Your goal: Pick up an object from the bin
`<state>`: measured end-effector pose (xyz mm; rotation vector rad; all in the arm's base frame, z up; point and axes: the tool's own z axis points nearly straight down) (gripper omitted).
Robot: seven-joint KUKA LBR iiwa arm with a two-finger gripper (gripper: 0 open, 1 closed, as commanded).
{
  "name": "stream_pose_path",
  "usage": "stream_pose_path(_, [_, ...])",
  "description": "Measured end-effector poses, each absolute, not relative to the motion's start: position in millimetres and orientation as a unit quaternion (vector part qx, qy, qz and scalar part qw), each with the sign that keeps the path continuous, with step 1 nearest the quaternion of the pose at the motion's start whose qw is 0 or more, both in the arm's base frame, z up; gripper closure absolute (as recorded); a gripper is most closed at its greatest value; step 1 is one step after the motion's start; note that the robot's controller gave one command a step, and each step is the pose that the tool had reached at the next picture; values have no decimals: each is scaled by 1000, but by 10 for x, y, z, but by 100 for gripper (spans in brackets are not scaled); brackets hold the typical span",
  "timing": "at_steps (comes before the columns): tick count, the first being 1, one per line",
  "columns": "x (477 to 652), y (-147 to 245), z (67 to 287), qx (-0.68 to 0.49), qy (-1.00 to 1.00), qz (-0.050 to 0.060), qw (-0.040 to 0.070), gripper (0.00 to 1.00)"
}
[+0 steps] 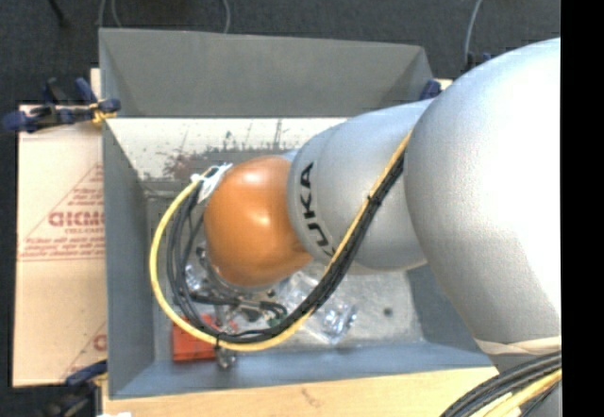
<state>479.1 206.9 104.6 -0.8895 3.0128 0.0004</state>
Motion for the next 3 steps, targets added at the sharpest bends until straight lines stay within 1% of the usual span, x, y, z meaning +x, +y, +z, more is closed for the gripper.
stream_pose_path(1, [4836,2077,785,-255,967,0,17,0])
stream_pose_path(2, [4881,2074,809,-254,967,0,7,0])
stream_pose_path(3, [4854,2074,795,-253,968,1,3,100])
